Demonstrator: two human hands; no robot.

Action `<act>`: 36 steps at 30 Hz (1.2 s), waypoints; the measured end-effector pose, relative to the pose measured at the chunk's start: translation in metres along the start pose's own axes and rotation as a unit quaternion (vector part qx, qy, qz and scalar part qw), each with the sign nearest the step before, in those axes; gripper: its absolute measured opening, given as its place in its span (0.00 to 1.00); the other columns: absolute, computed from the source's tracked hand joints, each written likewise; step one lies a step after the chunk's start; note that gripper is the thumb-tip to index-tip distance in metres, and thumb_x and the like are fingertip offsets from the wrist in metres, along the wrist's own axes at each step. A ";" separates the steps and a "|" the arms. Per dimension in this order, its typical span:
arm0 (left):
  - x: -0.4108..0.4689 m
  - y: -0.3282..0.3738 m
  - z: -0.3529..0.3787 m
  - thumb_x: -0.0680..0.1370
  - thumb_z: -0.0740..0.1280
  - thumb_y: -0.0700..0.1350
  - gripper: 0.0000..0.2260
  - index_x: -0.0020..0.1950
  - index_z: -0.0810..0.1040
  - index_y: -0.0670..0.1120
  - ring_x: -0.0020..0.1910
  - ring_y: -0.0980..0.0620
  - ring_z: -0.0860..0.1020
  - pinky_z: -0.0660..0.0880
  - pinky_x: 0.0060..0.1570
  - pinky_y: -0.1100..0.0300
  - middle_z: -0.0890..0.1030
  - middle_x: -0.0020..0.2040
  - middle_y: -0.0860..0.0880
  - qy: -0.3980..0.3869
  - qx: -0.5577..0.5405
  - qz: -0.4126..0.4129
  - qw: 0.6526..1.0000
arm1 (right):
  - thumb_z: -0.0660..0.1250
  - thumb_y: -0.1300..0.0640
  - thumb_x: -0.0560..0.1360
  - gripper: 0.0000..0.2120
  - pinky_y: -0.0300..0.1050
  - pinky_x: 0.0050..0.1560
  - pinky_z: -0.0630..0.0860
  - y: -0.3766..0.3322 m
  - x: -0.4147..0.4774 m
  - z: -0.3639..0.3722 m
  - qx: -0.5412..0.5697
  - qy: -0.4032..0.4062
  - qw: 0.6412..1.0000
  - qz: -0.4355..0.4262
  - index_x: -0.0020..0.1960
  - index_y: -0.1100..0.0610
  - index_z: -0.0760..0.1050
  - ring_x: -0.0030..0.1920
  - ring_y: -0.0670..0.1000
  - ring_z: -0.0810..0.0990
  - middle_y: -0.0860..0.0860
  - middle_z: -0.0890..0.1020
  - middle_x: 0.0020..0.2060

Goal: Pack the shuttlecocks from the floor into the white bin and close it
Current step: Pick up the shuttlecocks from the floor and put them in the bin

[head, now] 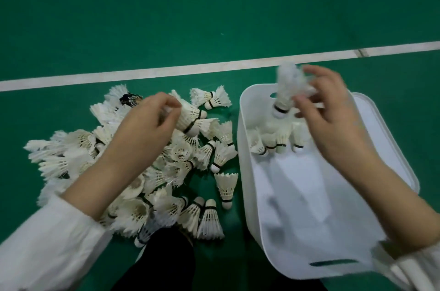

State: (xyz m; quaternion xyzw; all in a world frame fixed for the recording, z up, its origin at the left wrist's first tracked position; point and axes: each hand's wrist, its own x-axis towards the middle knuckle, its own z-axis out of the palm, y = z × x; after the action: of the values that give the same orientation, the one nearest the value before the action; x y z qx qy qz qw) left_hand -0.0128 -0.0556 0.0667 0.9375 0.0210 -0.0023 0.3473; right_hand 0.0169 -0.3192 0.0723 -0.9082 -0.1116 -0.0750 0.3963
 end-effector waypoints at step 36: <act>-0.019 -0.017 0.037 0.76 0.63 0.51 0.05 0.46 0.74 0.50 0.42 0.61 0.73 0.70 0.42 0.67 0.73 0.41 0.59 -0.112 0.024 0.120 0.986 | 0.63 0.57 0.75 0.09 0.35 0.42 0.69 -0.035 -0.001 0.030 -0.066 -0.184 0.980 -0.045 0.55 0.50 0.74 0.41 0.39 0.75 0.40 0.71 0.48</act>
State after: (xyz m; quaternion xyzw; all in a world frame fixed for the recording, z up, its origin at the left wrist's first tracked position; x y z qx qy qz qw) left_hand -0.0326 -0.0673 0.0279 0.9350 -0.1309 -0.0661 0.3230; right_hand 0.0079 -0.2735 0.0763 -0.9248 -0.2177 0.0681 0.3045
